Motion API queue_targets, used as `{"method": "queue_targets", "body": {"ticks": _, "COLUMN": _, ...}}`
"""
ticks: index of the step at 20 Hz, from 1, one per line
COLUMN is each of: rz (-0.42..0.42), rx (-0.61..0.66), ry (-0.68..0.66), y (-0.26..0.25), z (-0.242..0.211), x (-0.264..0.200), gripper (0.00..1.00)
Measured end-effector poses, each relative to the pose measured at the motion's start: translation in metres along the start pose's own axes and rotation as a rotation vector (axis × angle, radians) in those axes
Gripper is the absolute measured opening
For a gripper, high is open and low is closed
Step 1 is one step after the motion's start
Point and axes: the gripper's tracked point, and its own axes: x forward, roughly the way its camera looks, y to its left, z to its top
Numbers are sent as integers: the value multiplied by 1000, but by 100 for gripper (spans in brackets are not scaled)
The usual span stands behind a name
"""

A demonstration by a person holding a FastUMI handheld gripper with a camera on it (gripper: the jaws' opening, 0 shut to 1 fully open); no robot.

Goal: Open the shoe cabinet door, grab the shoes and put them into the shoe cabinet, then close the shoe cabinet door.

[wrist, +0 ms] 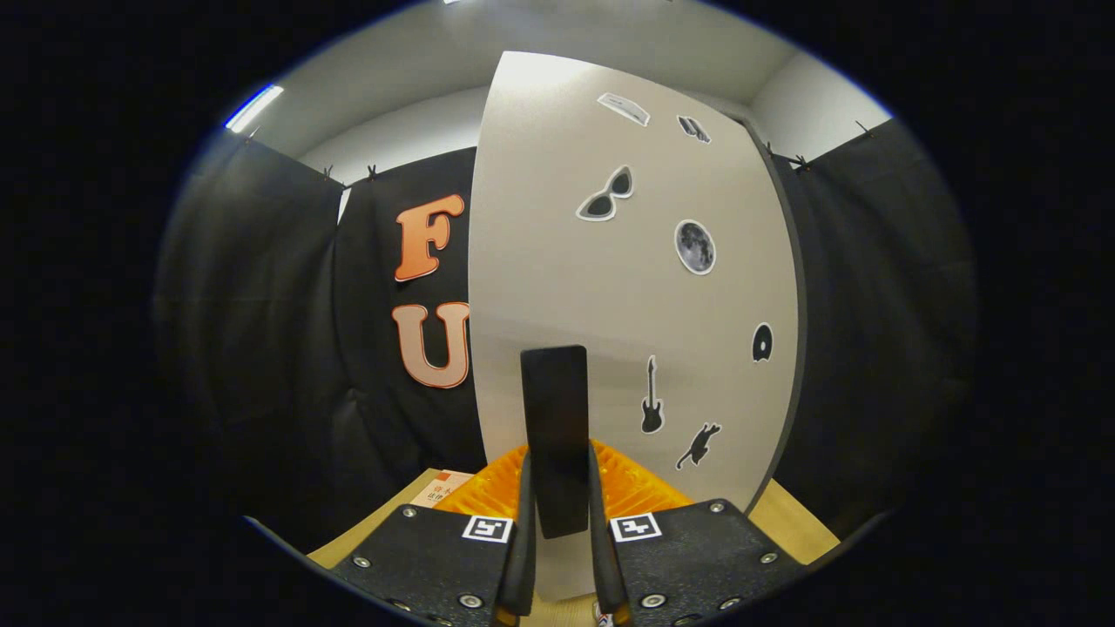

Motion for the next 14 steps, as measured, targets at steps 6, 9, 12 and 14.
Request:
{"method": "queue_targets", "body": {"ticks": 6, "rz": -42, "rx": 11, "ry": -5, "y": -18, "z": -1, "x": -19, "gripper": 27}}
{"method": "queue_targets", "body": {"ticks": 9, "rz": -73, "rx": -4, "ry": -1, "y": -29, "z": -2, "x": -26, "gripper": 27}}
{"method": "queue_targets", "body": {"ticks": 12, "rz": -132, "rx": -20, "ry": -2, "y": -47, "z": -1, "x": -37, "gripper": 26}}
{"method": "queue_targets", "body": {"ticks": 14, "rz": -177, "rx": -18, "ry": 3, "y": -60, "z": -2, "x": -44, "gripper": 26}}
